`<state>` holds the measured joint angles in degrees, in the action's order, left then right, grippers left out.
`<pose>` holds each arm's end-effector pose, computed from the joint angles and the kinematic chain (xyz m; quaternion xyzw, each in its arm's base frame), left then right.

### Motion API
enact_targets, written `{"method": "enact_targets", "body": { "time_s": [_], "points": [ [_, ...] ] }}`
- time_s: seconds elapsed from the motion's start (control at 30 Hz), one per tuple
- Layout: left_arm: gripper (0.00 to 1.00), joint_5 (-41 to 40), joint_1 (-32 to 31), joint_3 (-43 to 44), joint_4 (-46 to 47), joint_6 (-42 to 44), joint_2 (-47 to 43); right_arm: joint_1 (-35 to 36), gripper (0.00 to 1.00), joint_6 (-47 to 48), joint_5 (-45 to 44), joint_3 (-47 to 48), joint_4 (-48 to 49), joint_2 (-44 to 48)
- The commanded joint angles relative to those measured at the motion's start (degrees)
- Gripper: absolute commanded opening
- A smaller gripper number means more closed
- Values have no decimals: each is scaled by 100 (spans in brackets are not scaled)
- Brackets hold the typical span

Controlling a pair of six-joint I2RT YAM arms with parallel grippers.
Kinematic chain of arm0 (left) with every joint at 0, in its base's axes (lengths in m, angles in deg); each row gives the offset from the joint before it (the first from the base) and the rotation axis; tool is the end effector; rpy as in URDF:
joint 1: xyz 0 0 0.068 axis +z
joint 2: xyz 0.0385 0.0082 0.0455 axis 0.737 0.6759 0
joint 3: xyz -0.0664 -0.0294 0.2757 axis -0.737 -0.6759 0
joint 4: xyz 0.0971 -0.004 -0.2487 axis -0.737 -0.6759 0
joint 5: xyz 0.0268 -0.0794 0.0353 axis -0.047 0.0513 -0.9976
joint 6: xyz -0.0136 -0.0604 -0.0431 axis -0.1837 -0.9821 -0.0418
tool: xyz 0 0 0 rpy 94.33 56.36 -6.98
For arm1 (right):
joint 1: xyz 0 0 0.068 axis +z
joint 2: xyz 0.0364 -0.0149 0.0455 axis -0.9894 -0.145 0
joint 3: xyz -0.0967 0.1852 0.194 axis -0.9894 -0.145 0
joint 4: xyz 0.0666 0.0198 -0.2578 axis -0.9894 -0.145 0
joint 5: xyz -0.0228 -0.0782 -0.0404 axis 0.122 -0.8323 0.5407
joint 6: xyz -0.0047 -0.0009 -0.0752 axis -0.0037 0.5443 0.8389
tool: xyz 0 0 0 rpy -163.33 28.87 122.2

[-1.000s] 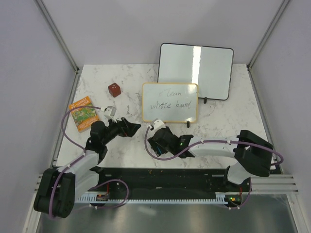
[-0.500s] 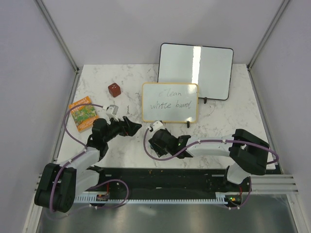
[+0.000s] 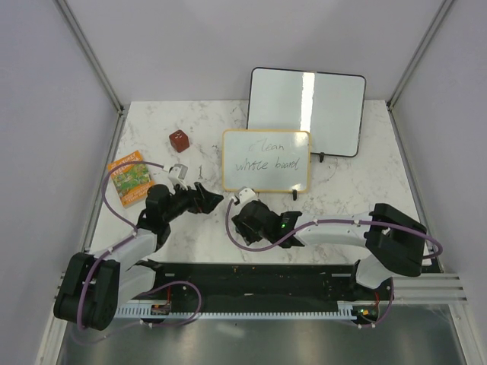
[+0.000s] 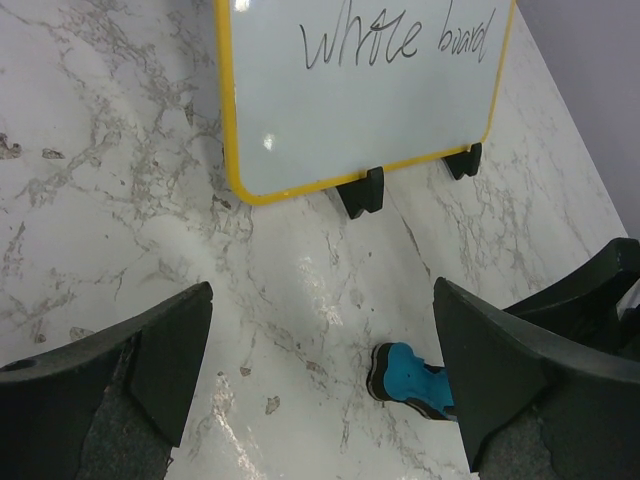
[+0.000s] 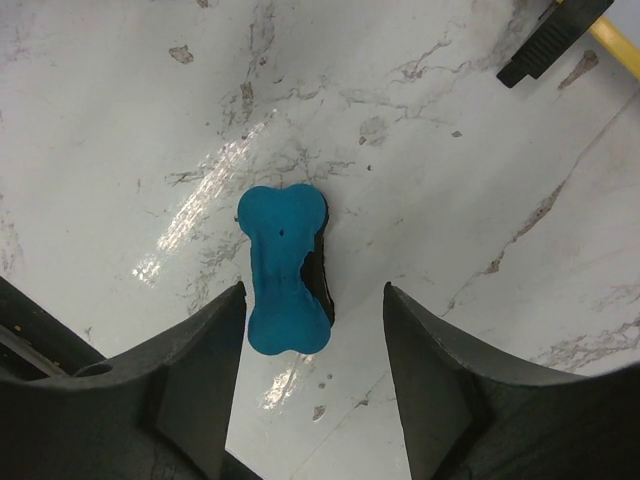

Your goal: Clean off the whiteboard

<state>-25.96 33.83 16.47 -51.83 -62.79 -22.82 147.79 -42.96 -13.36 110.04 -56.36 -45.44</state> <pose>0.2142 -0.0818 0.1724 0.0552 0.7897 -0.3739 0.4832 0.1540 0.3000 0.1690 -0.2967 0.8785 0.1375 0.3484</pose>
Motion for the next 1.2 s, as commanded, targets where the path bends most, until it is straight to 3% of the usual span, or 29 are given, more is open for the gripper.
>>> {"method": "enact_targets", "body": {
  "time_s": [0.0, 0.23, 0.3, 0.37, 0.47, 0.63, 0.9, 1.1, 1.17],
  "points": [
    [97, -46, -32, 272, 5, 231, 65, 49, 64, 9, 255, 216, 155, -231],
    [98, -90, -59, 272, -13, 249, 39, 76, 62, -26, 264, 312, 146, -714],
    [98, -108, -76, 272, -21, 249, 47, 84, 55, -52, 186, 356, 103, -802],
    [98, -108, -76, 281, -21, 249, 47, 85, 37, -96, 2, 383, 41, -846],
    [97, -151, -68, 281, -30, 240, 39, 84, 22, -158, -262, 400, -38, -820],
    [97, -230, -85, 307, -39, 196, 74, 84, 7, -193, -526, 322, -65, -654],
    [96, -529, -85, 807, 83, 222, 547, 58, 0, -114, -1404, 120, -82, -109],
    [95, -600, -85, 1651, 707, 284, 1724, -407, 0, 106, -1529, 40, 6, 559],
    [87, -608, -76, 1959, 1208, 162, 2337, -811, 0, 220, -1285, 84, -3, 639]
  ]
}}
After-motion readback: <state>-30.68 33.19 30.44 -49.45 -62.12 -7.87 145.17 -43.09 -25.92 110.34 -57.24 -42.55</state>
